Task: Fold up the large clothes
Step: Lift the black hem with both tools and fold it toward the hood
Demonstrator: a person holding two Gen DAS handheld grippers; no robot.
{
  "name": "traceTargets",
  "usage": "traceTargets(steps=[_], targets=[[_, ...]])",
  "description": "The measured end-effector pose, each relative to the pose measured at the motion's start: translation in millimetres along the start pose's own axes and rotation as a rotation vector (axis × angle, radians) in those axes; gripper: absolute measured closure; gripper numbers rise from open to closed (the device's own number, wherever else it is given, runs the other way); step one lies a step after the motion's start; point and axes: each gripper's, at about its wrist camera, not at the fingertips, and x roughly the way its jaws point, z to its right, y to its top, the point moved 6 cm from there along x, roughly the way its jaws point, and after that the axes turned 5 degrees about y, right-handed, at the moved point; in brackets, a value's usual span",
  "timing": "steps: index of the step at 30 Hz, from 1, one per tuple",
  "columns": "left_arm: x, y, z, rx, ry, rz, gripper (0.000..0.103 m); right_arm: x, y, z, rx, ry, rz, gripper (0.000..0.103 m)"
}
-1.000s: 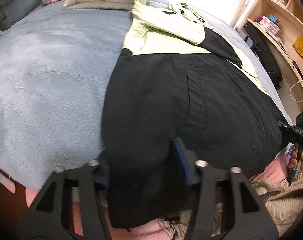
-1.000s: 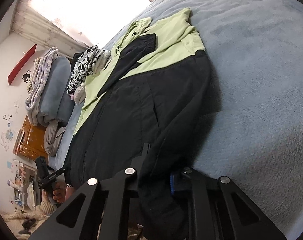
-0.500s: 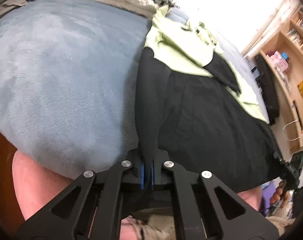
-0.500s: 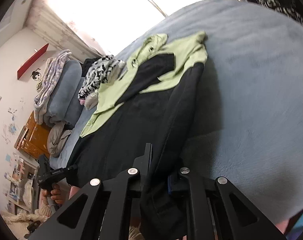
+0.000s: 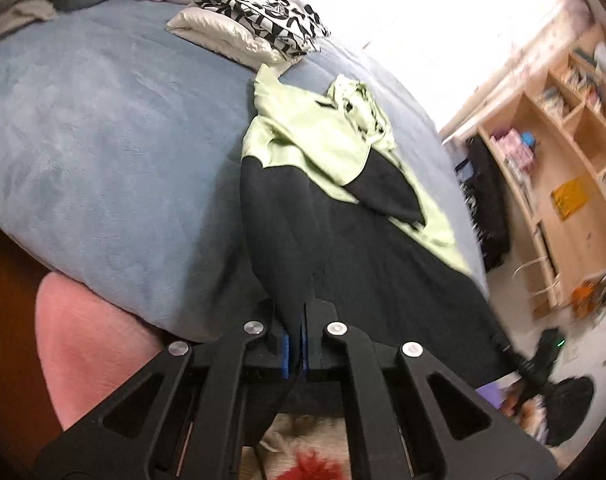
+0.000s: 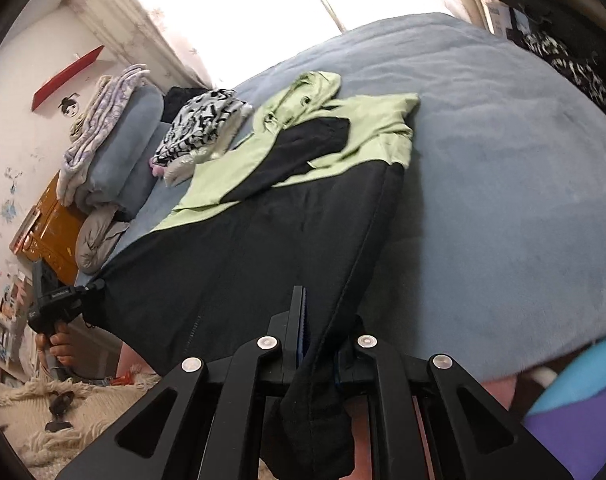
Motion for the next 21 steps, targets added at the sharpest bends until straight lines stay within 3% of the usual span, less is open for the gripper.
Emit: traceTargets(steps=[5, 11, 21], targets=[[10.8, 14.3, -16.7, -0.116, -0.021, 0.008, 0.103, 13.5, 12.8, 37.2, 0.174, 0.034, 0.018, 0.094], [44.7, 57.5, -31.5, -0.241, -0.042, 0.018, 0.103, 41.7, 46.4, 87.4, 0.391, 0.105, 0.059, 0.094], [152.8, 183.7, 4.2, -0.310, -0.060, 0.015, 0.103, 132.2, 189.3, 98.1, 0.509, 0.120, 0.111, 0.094]])
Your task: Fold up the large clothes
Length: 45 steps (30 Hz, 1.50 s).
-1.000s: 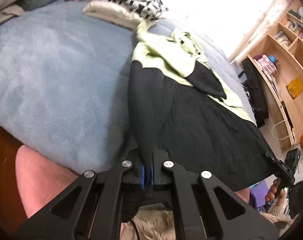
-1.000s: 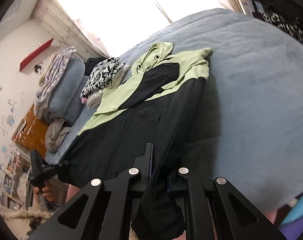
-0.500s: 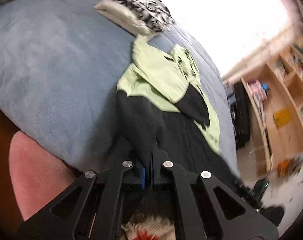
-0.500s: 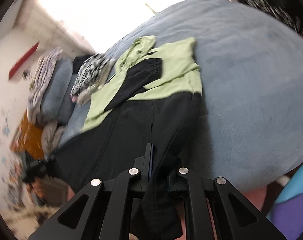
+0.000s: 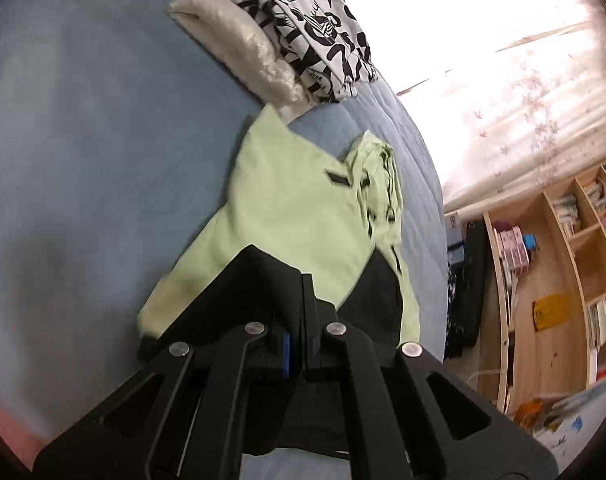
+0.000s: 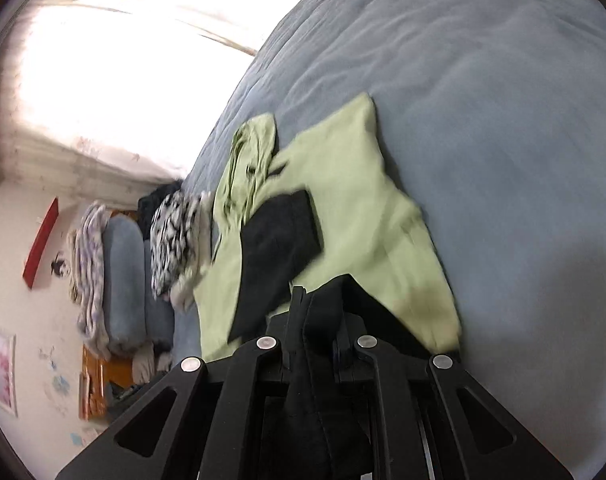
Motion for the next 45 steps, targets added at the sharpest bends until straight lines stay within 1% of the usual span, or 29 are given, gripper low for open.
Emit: traceTargets(steps=[2, 3, 4, 5, 6, 7, 8, 9, 10, 11, 12, 13, 15, 18, 20, 22, 23, 25, 27, 30, 33, 35, 36, 39, 41, 42, 43, 45], targets=[[23.5, 23.5, 9.9, -0.015, 0.001, 0.005, 0.103, 26.3, 34.7, -6.2, 0.044, -0.015, 0.025, 0.093], [35.8, 35.7, 14.0, -0.029, 0.002, 0.009, 0.102, 39.7, 48.7, -7.5, 0.066, -0.020, 0.033, 0.089], [49.3, 49.4, 17.6, -0.047, 0.004, 0.011, 0.102, 54.1, 64.6, -7.2, 0.092, -0.028, 0.040, 0.076], [63.1, 62.8, 20.3, -0.069, -0.001, 0.007, 0.101, 70.0, 82.3, -5.4, 0.140, -0.027, 0.047, 0.051], [73.1, 71.9, 20.4, -0.087, -0.004, 0.006, 0.100, 80.9, 92.5, -4.3, 0.170, -0.021, 0.058, 0.042], [85.7, 84.8, 20.6, -0.115, -0.006, 0.006, 0.099, 89.7, 104.2, -1.9, 0.203, -0.018, 0.085, 0.029], [94.2, 94.5, 19.5, -0.133, -0.009, 0.010, 0.094, 98.2, 115.4, -1.8, 0.229, -0.011, 0.116, 0.021], [99.9, 102.4, 16.9, -0.148, -0.011, 0.019, 0.082, 105.7, 122.5, -1.4, 0.234, 0.001, 0.124, 0.019], [104.8, 109.1, 15.0, -0.158, -0.007, 0.030, 0.074, 114.6, 129.7, -2.0, 0.235, 0.017, 0.124, 0.019], [109.1, 115.6, 12.9, -0.166, 0.003, 0.047, 0.061, 123.6, 136.4, -3.4, 0.233, 0.036, 0.120, 0.019], [112.9, 121.9, 12.2, -0.159, 0.022, 0.068, 0.056, 129.7, 139.6, -5.6, 0.218, 0.041, 0.116, 0.019], [117.2, 126.1, 12.8, -0.131, 0.047, 0.072, 0.056, 134.8, 142.8, -7.1, 0.193, 0.031, 0.113, 0.019], [122.2, 127.6, 12.5, -0.056, 0.080, 0.061, 0.056, 142.2, 147.4, -9.0, 0.110, -0.031, 0.104, 0.019], [137.9, 125.9, 18.0, 0.129, 0.153, 0.031, 0.056, 153.4, 154.3, -5.3, -0.020, -0.141, 0.092, 0.019], [145.2, 120.2, 17.9, 0.228, 0.194, 0.012, 0.056, 161.6, 160.9, -2.8, -0.089, -0.205, 0.088, 0.019], [154.6, 115.0, 19.7, 0.337, 0.226, -0.004, 0.056, 170.6, 166.3, 1.7, -0.135, -0.239, 0.083, 0.019], [157.6, 113.2, 20.7, 0.381, 0.241, -0.008, 0.056, 177.1, 169.9, 0.4, -0.163, -0.247, 0.078, 0.019], [163.0, 109.2, 22.9, 0.475, 0.268, -0.016, 0.056, 176.8, 166.5, 7.5, -0.206, -0.250, 0.063, 0.019], [163.3, 103.4, 25.2, 0.552, 0.270, -0.033, 0.056, 187.7, 169.3, 5.3, -0.255, -0.284, 0.046, 0.019], [155.4, 96.7, 31.5, 0.650, 0.214, -0.053, 0.056, 198.5, 167.5, 12.4, -0.308, -0.326, 0.020, 0.019], [145.7, 90.8, 38.9, 0.750, 0.177, -0.053, 0.056, 215.6, 163.2, 19.7, -0.323, -0.344, -0.007, 0.019], [142.2, 84.6, 41.4, 0.818, 0.172, -0.062, 0.056, 223.2, 160.0, 22.7, -0.330, -0.343, -0.014, 0.019], [143.2, 81.1, 41.5, 0.860, 0.182, -0.071, 0.055, 227.9, 159.0, 24.4, -0.336, -0.354, -0.013, 0.019], [155.4, 72.1, 38.1, 1.022, 0.284, -0.060, 0.055, 231.7, 156.4, 29.9, -0.350, -0.353, -0.010, 0.019], [160.7, 64.8, 34.4, 1.074, 0.291, -0.105, 0.055, 233.2, 155.4, 31.5, -0.358, -0.354, -0.007, 0.019], [164.4, 61.4, 35.7, 1.095, 0.291, -0.114, 0.055, 233.5, 154.5, 31.6, -0.362, -0.352, -0.007, 0.019], [164.6, 57.4, 36.6, 1.136, 0.282, -0.124, 0.055, 232.1, 154.3, 32.4, -0.367, -0.350, -0.007, 0.019], [167.4, 51.8, 40.0, 1.196, 0.284, -0.120, 0.055, 229.5, 153.1, 33.4, -0.380, -0.349, -0.008, 0.019]])
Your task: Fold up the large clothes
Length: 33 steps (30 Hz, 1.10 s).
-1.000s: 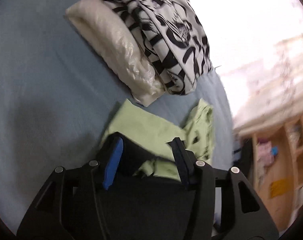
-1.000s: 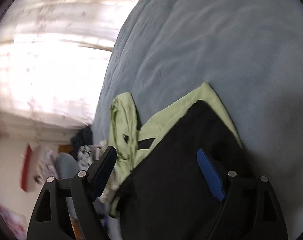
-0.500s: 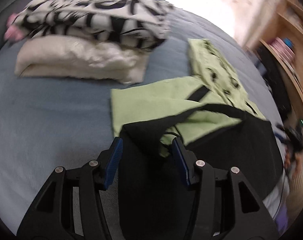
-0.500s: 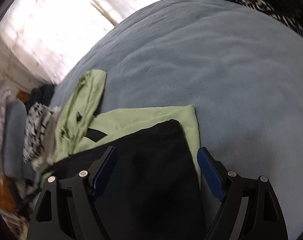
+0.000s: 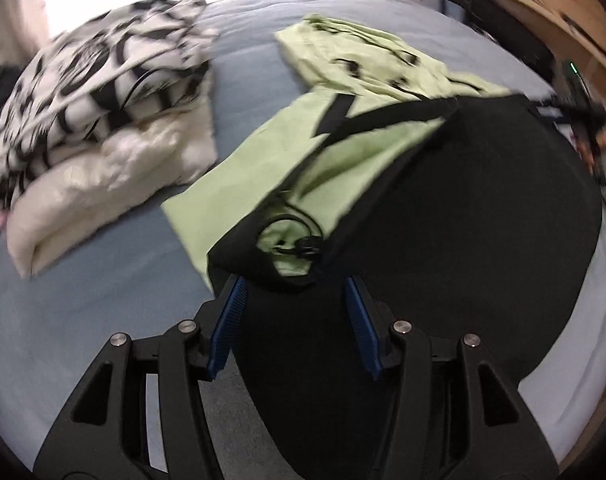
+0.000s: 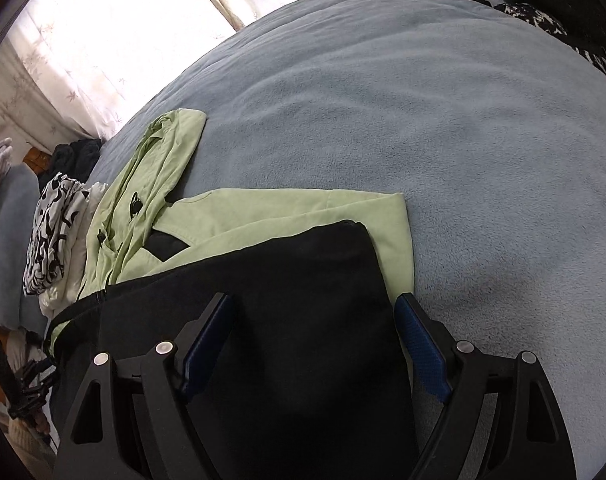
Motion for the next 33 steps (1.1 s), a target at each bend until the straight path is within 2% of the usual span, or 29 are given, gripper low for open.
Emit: traceTargets(steps=[3, 8, 12, 19, 22, 24, 26, 29, 33], targets=[[2.3, -1.2, -5.1, 0.072, 0.091, 0.019, 0.055, 0.1, -2.6, 0.0, -0.023, -0.010, 0.005, 0.019], [11.2, 10.5, -26.3, 0.014, 0.162, 0.048, 0.055, 0.6, -6.4, -3.3, -0.059, -0.030, 0.022, 0.018], [24.3, 28.0, -35.7, -0.016, 0.172, 0.078, 0.055, 0.0, -5.6, -4.4, -0.069, -0.027, 0.021, 0.019], [55.2, 44.0, -43.5, -0.082, 0.104, 0.043, 0.059, -6.1, -1.9, -8.1, -0.114, -0.032, 0.021, 0.024], [58.5, 41.1, -49.2, -0.141, 0.078, 0.036, 0.064, -7.0, 2.9, -4.6, -0.107, -0.034, 0.024, 0.032], [58.7, 38.8, -52.4, -0.161, 0.083, 0.036, 0.072, -9.2, 7.4, -0.9, -0.090, -0.038, 0.038, 0.044], [56.7, 37.0, -54.0, -0.175, 0.095, 0.039, 0.078, -9.0, 9.6, 1.4, -0.084, -0.040, 0.034, 0.073], [52.9, 35.5, -50.9, -0.181, 0.129, 0.045, 0.086, -12.3, 9.5, -3.1, -0.124, -0.063, 0.038, 0.085], [38.2, 39.9, -46.2, -0.224, 0.172, 0.073, 0.090, -36.2, 13.2, -20.0, -0.179, -0.096, 0.124, 0.090]])
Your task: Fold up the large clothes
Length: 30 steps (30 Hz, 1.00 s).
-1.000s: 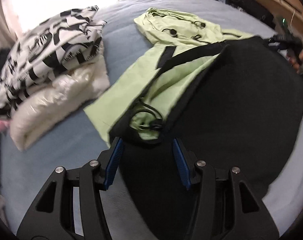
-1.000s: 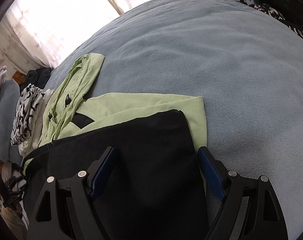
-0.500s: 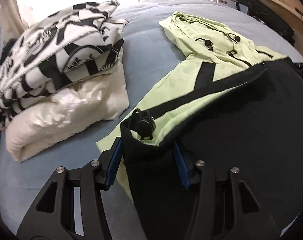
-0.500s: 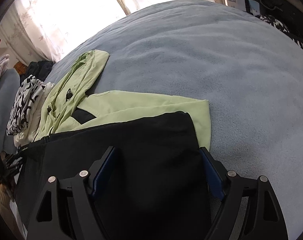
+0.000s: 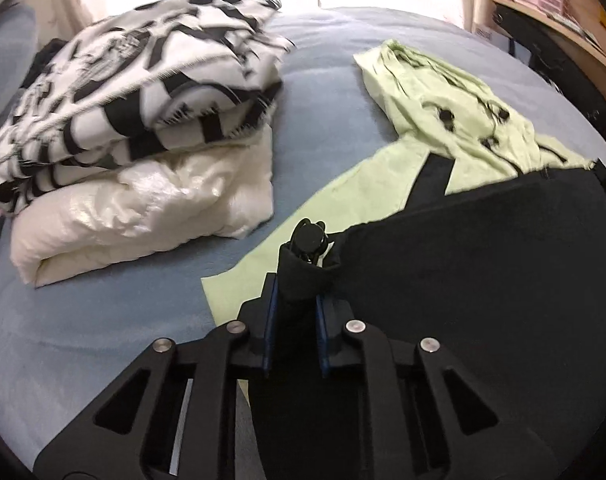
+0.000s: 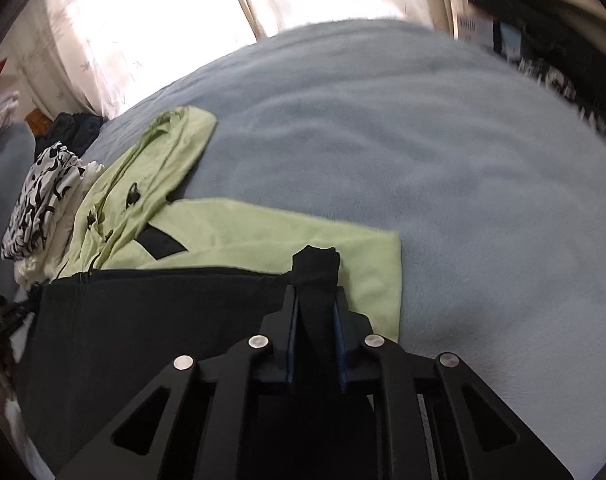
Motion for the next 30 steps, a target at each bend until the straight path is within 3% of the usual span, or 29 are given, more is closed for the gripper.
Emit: traceTargets(steps=[5, 8, 12, 16, 24, 27, 29, 30], targets=[[-27.5, 15.6, -10.1, -0.067, 0.043, 0.038, 0.090, -31.8, 30.0, -20.4, -0.024, -0.009, 0.136, 0.091], [-28.3, 28.0, -16.9, -0.125, 0.076, 0.035, 0.090, -26.0, 50.1, -30.8, -0.036, -0.038, 0.164, 0.091], [-6.6, 32.4, -15.8, -0.132, 0.166, -0.004, 0.090, 9.6, 60.4, -37.0, -0.032, -0.121, 0.112, 0.091], [25.3, 29.1, -5.5, -0.127, 0.217, -0.031, 0.090, 51.2, 48.6, -29.5, -0.018, -0.199, 0.028, 0.091], [51.3, 27.5, 10.3, -0.084, 0.282, -0.017, 0.089, 61.6, 37.1, -22.9, 0.003, -0.234, 0.009, 0.088], [46.1, 28.3, 10.3, -0.085, 0.289, -0.017, 0.088, 59.0, 35.5, -15.1, 0.050, -0.218, -0.026, 0.074], [40.5, 30.7, 5.9, -0.102, 0.275, -0.019, 0.086, 42.3, 35.2, -12.6, 0.081, -0.233, -0.001, 0.059], [35.1, 31.2, 3.5, -0.118, 0.264, -0.030, 0.082, 33.0, 36.5, -13.7, 0.088, -0.230, 0.020, 0.057]])
